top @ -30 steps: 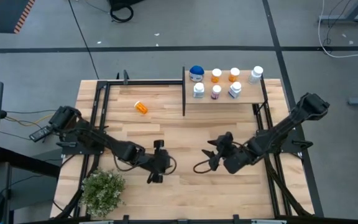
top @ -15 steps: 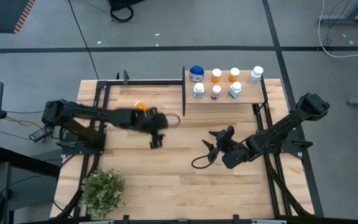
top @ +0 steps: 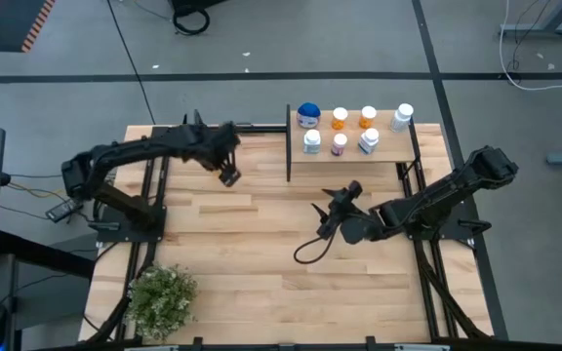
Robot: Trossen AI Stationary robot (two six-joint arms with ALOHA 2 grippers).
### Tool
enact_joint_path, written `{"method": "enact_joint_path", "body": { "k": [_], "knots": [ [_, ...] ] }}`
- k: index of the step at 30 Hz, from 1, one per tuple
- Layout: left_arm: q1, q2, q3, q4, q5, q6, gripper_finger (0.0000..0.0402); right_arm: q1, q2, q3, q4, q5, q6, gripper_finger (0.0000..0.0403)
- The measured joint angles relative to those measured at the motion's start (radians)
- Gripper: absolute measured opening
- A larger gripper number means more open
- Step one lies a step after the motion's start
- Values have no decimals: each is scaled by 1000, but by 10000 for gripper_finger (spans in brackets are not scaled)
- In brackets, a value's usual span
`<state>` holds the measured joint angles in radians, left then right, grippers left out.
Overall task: Pick and place medicine bottles onto shelf by color
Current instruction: Put the orange pill bottle on the shelf
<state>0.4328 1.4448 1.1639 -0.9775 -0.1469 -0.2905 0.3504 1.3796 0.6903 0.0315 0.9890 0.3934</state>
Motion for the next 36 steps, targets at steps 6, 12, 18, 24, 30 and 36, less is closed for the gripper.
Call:
{"method": "enact_joint_path", "body": {
  "k": [6, 12, 18, 24, 30, 36],
  "knots": [
    [248, 1, -49, 46, 286, -138, 287, -23, 0, 0, 133, -76, -128, 256],
    [329, 1, -63, 78, 273, -271, 286, -30, 0, 1, 240, -262, -257, 256],
    [295, 60, -62, 107, 166, -377, 286, -27, 0, 1, 245, -450, -299, 256],
    [270, 195, -63, 115, 159, -494, 286, -27, 0, 1, 231, -638, -302, 256],
    [264, 232, -62, 145, 179, -600, 286, -27, 0, 1, 165, -804, -321, 257],
    [259, 232, -62, 128, 177, -694, 286, -27, 0, 1, 114, -901, -345, 257]
  ]
}}
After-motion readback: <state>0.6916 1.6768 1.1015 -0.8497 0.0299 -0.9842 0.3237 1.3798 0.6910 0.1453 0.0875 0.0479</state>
